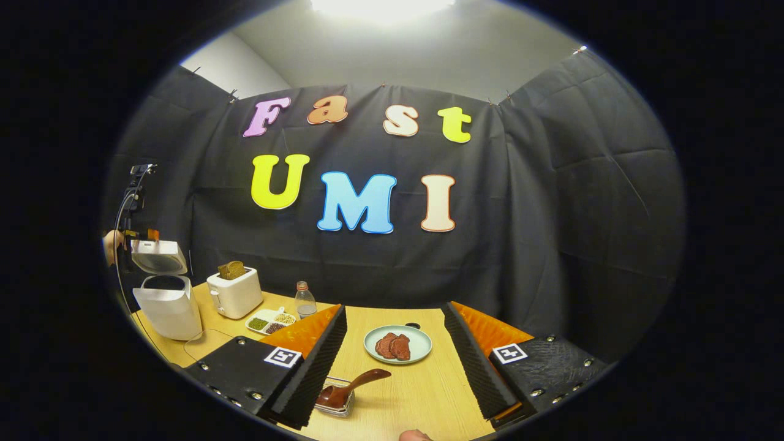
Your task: Close the left gripper, press the button to open the rice cooker; take a wooden spoon from the chopstick holder with the right hand, scoop a spoonful of rice and pour it into the rice cooker, then put the wooden spoon back into the chopstick holder.
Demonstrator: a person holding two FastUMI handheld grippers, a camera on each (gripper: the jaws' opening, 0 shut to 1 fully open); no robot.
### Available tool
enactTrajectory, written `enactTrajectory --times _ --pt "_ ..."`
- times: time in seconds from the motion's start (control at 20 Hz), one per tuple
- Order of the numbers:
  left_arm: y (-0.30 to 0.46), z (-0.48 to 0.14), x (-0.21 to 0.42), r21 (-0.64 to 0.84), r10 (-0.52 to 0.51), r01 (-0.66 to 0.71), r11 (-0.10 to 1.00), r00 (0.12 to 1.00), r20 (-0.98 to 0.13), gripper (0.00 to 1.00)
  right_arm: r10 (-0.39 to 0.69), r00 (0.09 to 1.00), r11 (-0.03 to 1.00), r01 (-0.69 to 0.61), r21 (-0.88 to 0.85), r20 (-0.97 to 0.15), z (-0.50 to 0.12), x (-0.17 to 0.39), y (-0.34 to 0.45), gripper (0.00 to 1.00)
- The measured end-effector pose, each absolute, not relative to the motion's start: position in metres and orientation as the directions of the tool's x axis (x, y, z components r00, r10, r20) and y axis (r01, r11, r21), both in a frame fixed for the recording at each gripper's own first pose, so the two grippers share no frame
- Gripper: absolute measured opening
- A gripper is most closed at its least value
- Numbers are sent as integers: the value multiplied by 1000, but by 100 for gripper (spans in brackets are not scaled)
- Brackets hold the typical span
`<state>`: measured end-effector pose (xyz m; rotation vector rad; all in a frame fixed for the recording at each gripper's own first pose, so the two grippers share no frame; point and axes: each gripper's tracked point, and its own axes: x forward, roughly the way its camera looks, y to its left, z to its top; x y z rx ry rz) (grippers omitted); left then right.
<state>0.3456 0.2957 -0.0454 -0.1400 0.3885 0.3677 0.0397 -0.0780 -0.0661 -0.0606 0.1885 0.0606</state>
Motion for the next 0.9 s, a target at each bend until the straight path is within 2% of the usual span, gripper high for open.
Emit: enactTrajectory --times 0.35,0.4,0.45,0.6,0.65,0.9 --pt "285 -70 347 -57 314 -382 922 828 -464 97 80 975 995 -91 -45 -206 -76 44 -88 98" --pt "282 -77 347 -52 315 -383 922 824 -471 100 82 975 995 -93 -46 -206 -77 43 -89 98" --pt "281 -82 347 -48 318 -386 921 819 -478 97 83 975 995 -94 -46 -206 -77 43 -91 98" --pt "274 -102 343 -25 321 -387 922 796 -513 100 84 973 995 -95 -40 -215 -82 42 -95 98" --pt "272 -108 342 -22 321 -389 921 789 -524 97 85 972 995 -96 -37 -217 -83 42 -97 98" --pt "268 -134 334 -9 308 -380 925 763 -568 98 81 972 996 -88 -21 -221 -85 40 -102 98"
